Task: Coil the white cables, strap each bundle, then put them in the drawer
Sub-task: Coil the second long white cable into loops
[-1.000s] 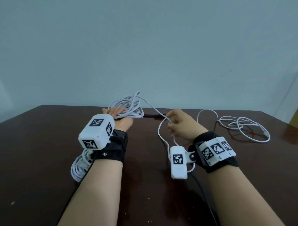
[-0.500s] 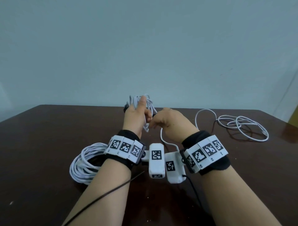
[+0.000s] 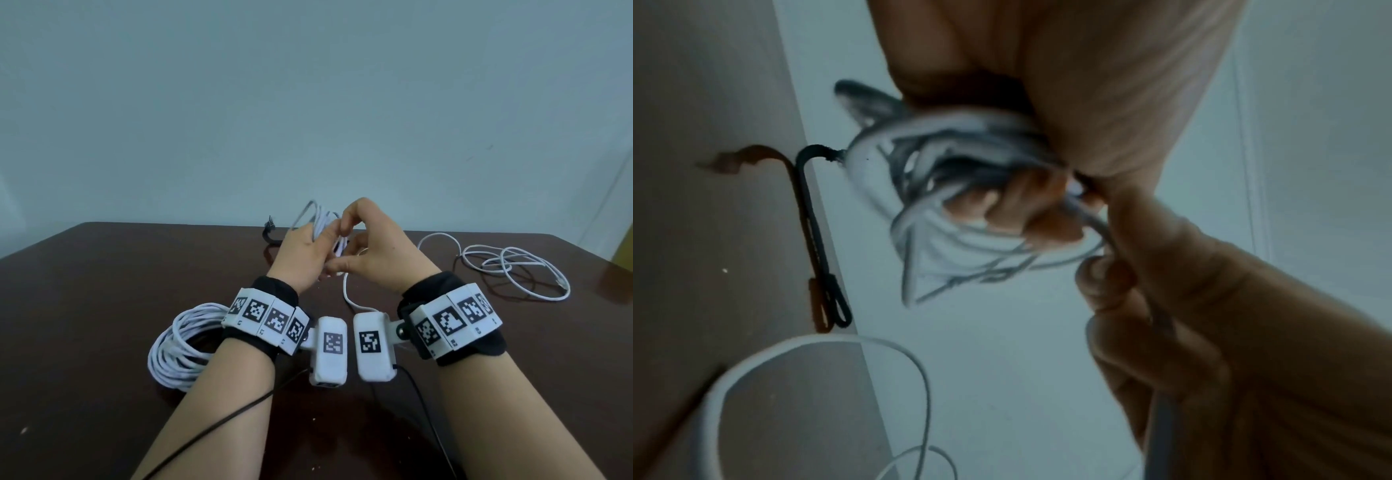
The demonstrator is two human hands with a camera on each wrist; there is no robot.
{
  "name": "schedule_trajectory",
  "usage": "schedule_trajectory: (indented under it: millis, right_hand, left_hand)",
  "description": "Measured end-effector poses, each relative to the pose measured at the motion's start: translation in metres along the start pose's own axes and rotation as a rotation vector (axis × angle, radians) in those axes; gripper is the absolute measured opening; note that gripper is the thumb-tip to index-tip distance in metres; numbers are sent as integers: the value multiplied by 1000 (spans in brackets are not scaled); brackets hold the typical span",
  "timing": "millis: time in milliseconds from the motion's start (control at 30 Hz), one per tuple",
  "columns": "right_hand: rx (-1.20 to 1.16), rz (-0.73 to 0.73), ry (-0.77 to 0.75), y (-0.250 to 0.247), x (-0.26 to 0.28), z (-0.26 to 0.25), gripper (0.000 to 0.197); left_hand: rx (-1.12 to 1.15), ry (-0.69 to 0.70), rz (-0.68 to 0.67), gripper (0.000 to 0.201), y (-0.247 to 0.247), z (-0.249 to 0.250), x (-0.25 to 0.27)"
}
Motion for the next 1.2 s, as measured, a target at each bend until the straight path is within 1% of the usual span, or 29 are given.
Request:
schedule_trajectory:
  millis: [33, 100, 200, 233, 267, 300, 333, 400, 433, 467, 533, 633, 767, 833, 867, 900, 933, 1000, 1033, 1067, 1133, 1200]
  right_hand:
    - [16, -33, 12, 2, 1, 2, 49]
    - [74, -93, 49, 4, 1, 9, 43]
    - [153, -133, 87, -1, 3, 17, 21]
    - [188, -142, 100, -3, 4, 18, 16]
    - [218, -140, 121, -5, 4, 20, 12]
    - [244, -111, 140, -9, 3, 21, 10]
    - [266, -50, 148, -15, 2, 22, 8]
    - [273, 109, 138, -32, 2, 20, 6]
    - [248, 160, 126, -38, 2, 19, 4]
    - [212, 180, 110, -42, 3, 17, 4]
    - [162, 178, 73, -47, 4, 11, 3]
    - [146, 193, 49, -52, 6, 10, 3]
    - [4, 207, 62, -60, 8, 16, 9]
    - [-105, 162, 44, -62, 11, 12, 13]
    - [-162, 150, 31, -63, 12, 11, 17]
    - [-224, 180, 10, -69, 13, 10, 21]
    - [-300, 269, -24, -81, 15, 9, 20]
    - [-468, 540, -129, -116, 25, 6, 12]
    - [-534, 644, -187, -130, 32, 5, 10]
    - [-587, 700, -234, -138, 36, 2, 11]
    - [-688, 712, -295, -140, 39, -5, 19]
    - [-770, 695, -305, -135, 38, -9, 27]
  left_hand:
    - [-13, 16, 39, 42, -5, 1, 0]
    - [39, 4, 167, 45, -27, -4, -1]
    - [198, -48, 387, 54, -64, -20, -1]
    - [239, -57, 418, 56, -69, -24, -1]
    - [266, -64, 415, 56, -70, -25, -1]
    - [285, -76, 384, 54, -66, -27, -2]
    - [302, -86, 328, 52, -59, -28, -3]
    - [313, -97, 138, 48, -40, -26, -5]
    - [314, -102, 29, 47, -29, -24, -5]
    - [321, -106, -71, 48, -19, -22, -4]
    - [335, -116, -226, 56, -2, -20, 0]
    - [417, -124, -403, 67, 20, -14, 9]
    - [615, -175, -559, 58, 37, -11, 19]
    - [659, -165, -597, 53, 41, -7, 21]
    - [632, -149, -580, 50, 41, -5, 21]
    - [580, -143, -537, 48, 40, -5, 20]
    - [512, -148, -477, 46, 37, -7, 17]
    - [340, -162, -354, 43, 29, -13, 12]
    - [222, -163, -305, 42, 25, -17, 9]
    - [90, -164, -267, 41, 21, -21, 6]
    - [-115, -172, -226, 39, 19, -27, 3]
    - [-227, -161, -175, 39, 18, -25, 2]
Point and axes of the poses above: each hand's wrist, its own x-axis away from the middle knuckle, its own y-axis out of the palm, z = x × y, the point moved 9 cm from there along -x, towards the middle knuckle, and after that the axes turned 4 degrees about x, right-handed, at the moved point
